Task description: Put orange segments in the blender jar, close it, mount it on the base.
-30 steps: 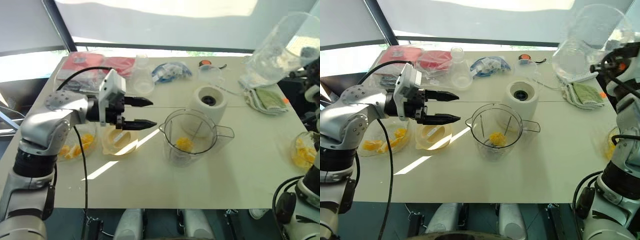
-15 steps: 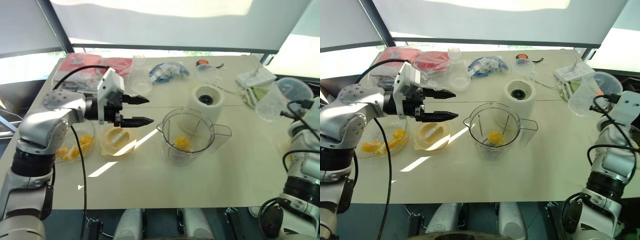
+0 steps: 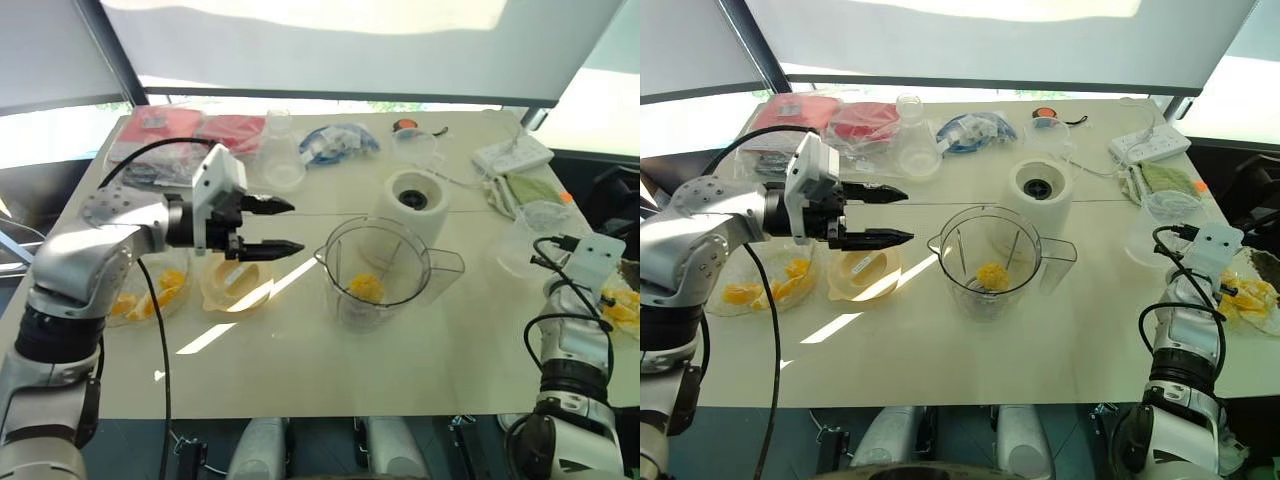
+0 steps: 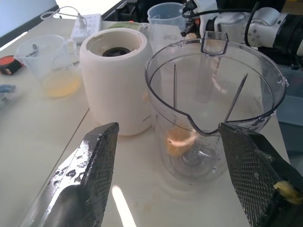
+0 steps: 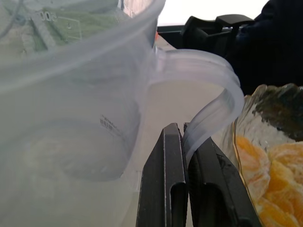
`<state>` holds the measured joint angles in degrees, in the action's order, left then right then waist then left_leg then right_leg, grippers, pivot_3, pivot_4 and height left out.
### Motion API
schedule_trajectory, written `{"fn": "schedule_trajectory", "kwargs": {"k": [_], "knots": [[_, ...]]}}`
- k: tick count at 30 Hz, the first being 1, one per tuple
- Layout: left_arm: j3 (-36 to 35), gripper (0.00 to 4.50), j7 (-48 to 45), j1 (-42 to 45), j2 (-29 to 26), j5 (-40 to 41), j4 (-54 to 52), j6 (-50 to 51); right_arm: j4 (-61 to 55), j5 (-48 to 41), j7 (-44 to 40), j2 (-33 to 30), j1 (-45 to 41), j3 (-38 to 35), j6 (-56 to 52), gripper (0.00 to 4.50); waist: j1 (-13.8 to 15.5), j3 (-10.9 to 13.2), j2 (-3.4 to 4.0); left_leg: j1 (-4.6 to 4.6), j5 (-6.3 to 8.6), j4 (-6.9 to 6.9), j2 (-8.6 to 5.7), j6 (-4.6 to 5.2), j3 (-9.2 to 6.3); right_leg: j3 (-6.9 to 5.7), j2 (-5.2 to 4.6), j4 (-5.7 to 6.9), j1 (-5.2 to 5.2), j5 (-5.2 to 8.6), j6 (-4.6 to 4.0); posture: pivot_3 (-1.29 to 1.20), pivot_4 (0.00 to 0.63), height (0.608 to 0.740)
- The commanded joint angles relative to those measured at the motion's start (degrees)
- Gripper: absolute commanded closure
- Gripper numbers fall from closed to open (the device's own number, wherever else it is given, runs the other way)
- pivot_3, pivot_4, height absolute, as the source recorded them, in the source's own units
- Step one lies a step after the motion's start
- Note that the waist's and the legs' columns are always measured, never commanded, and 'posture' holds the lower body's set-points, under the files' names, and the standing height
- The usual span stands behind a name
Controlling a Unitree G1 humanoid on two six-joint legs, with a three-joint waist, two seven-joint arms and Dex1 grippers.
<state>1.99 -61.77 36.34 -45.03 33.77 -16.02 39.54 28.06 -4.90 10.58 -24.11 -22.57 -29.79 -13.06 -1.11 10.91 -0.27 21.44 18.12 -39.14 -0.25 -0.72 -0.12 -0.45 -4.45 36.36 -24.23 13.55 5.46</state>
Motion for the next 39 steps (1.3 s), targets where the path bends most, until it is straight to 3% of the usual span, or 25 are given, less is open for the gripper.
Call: {"fn": "schedule_trajectory", "kwargs": {"k": [1, 4, 10, 27, 39], "knots": [[-1.52, 1.02, 0.13, 0.13, -0.37, 0.34, -1.35, -0.69, 0.17, -0.57, 1.28, -0.68, 0.51, -0.79, 2.61, 4.20, 0.00, 0.00, 0.00, 0.00, 0.00, 0.00, 0.00, 0.00, 0.00, 0.00, 0.00, 0.00, 0.00, 0.00, 0.00, 0.00, 0.150, 0.740], [-1.13, 1.02, 0.19, 0.55, -0.03, 0.11, -1.03, -0.90, 0.74, -0.63, 1.42, -0.69, 1.06, -0.23, 3.03, 3.04, -0.01, 0.00, 0.00, 0.00, 0.00, 0.00, 0.00, 0.00, 0.01, 0.01, 0.00, 0.00, 0.00, 0.00, 0.00, 0.00, 0.150, 0.740], [-0.59, 1.02, -0.07, 1.12, 0.47, -0.26, -0.44, -1.28, -0.85, -0.34, 2.42, -0.21, 2.22, 1.00, 1.87, 0.02, 0.14, 0.00, 0.00, 0.00, 0.00, 0.00, 0.00, 0.00, 0.02, 0.03, 0.00, 0.00, 0.00, -0.02, 0.03, 0.00, 0.150, 0.740], [0.93, 1.02, 0.24, 1.64, 2.16, -1.17, -0.46, -1.33, -19.07, 3.45, 1.26, -0.02, 12.94, 5.92, -2.89, 0.02, 0.08, -0.01, 0.00, -0.02, 0.00, -0.01, -0.01, 0.00, 0.02, 0.05, 0.00, -0.01, 0.01, -0.02, 0.04, 0.00, 0.150, 0.740], [0.02, 1.02, -0.01, 2.17, 1.57, -1.94, 2.29, -2.08, -43.22, 2.71, -2.49, 0.99, 21.26, 4.79, -10.74, 0.02, 0.29, -0.01, 0.00, -0.01, 0.00, -0.01, -0.01, 0.01, -0.01, 0.05, 0.03, 0.00, 0.00, -0.02, 0.04, 0.00, 0.150, 0.740]]}}
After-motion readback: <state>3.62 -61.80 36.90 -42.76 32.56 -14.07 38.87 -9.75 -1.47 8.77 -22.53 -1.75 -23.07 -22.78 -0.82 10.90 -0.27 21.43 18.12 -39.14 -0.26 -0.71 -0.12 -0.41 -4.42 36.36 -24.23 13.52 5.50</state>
